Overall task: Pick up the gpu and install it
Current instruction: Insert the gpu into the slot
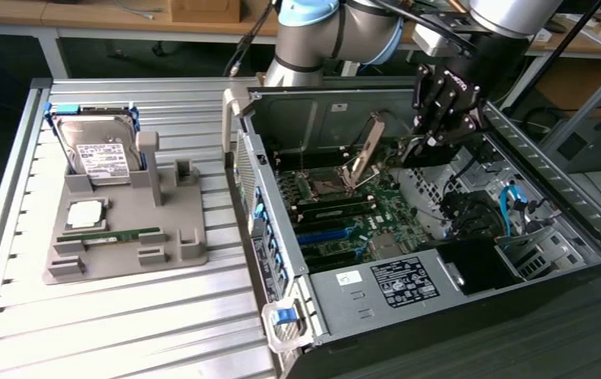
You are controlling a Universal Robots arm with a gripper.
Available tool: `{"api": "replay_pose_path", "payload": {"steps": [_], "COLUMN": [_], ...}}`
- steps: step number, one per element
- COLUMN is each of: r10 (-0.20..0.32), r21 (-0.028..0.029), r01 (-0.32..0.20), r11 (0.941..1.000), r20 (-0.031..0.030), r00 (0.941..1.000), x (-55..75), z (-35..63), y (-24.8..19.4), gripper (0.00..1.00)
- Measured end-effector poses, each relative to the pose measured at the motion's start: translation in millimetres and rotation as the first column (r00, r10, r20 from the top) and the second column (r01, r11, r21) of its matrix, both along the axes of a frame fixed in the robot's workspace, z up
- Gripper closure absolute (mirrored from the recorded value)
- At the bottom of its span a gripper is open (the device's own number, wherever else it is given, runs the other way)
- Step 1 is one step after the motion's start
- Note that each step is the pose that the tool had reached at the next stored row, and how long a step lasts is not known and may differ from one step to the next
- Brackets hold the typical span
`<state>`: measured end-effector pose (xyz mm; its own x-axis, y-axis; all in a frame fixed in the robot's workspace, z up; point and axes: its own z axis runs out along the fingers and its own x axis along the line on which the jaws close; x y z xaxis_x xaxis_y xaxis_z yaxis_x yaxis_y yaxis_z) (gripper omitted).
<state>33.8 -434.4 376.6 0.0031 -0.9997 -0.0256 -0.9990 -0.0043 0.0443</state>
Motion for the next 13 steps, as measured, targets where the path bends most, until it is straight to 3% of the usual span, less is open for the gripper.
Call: {"api": "replay_pose_path", "payload": {"steps": [13], "r10": [0.0], "r21": [0.0001], "r01": [0.0], "r11": [1.0], "r20": [0.0], "r00": [1.0], "x": [-5.4], "z": [-8.9], "y": [-0.1], "gripper": [0.73]}}
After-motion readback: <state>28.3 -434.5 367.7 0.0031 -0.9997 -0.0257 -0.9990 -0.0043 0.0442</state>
